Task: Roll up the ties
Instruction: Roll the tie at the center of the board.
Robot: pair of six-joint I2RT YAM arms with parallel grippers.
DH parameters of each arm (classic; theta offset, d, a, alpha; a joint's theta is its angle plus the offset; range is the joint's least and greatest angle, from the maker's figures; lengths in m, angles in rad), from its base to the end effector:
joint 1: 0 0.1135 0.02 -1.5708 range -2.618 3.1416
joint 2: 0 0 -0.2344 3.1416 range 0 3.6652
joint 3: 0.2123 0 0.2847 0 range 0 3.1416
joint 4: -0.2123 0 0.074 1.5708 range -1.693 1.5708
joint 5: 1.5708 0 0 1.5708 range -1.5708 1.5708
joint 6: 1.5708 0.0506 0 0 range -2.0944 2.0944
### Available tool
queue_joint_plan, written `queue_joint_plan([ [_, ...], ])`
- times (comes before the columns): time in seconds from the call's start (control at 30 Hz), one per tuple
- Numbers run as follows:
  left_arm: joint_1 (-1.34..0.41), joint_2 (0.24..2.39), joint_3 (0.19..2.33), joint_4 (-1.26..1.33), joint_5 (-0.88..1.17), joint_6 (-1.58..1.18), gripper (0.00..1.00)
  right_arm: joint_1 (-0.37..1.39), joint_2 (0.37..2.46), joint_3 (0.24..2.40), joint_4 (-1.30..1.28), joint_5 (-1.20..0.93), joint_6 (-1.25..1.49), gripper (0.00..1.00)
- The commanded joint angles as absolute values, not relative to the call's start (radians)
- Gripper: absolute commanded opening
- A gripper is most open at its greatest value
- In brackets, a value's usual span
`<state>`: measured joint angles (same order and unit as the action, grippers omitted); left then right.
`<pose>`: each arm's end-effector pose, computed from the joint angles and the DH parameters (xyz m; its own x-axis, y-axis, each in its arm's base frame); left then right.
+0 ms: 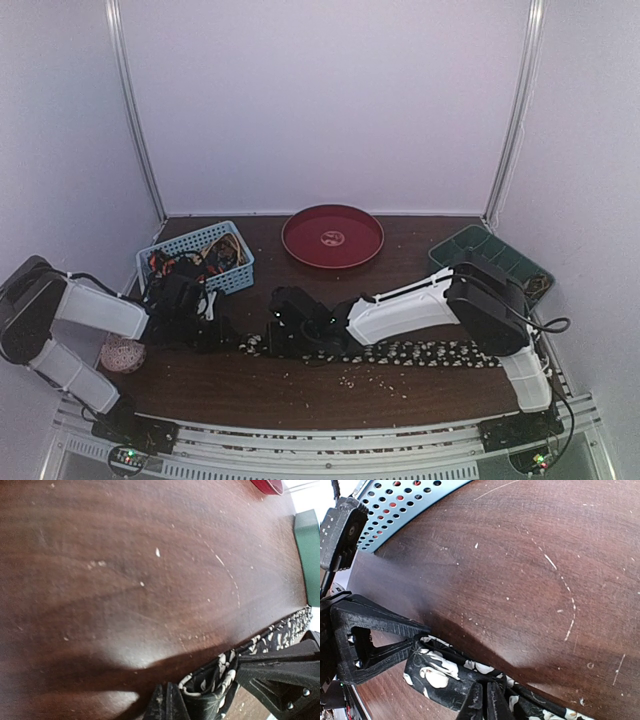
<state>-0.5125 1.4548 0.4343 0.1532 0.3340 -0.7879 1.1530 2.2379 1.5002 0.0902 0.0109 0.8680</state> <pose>0.2257 -0.1460 0.0476 -0.9282 -0.2462 -0.2791 -0.0140 0.7725 -0.6349 0.2077 0.4666 0.0797 -0.8529 -0.0407 -0.5205 -0.4017 0.6881 0.6043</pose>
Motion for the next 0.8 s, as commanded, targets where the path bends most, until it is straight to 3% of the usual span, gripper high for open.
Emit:
queue_joint_plan([
  [0.0, -0.519, 1.436, 0.409, 0.221, 0.412, -0.819, 0.0, 1.161, 2.202, 1.453, 0.079, 0.018, 0.874, 0.06],
  [0.4, -0.521, 1.433, 0.391, 0.384, 0.555, -0.918, 0.0, 1.159, 2.134, 1.336, 0.237, -0.003, 0.896, 0.06],
  [0.77, -0.574, 1.465, 0.431, 0.39, 0.543, -0.943, 0.0, 1.145, 2.127, 1.283, 0.295, -0.022, 0.908, 0.06],
])
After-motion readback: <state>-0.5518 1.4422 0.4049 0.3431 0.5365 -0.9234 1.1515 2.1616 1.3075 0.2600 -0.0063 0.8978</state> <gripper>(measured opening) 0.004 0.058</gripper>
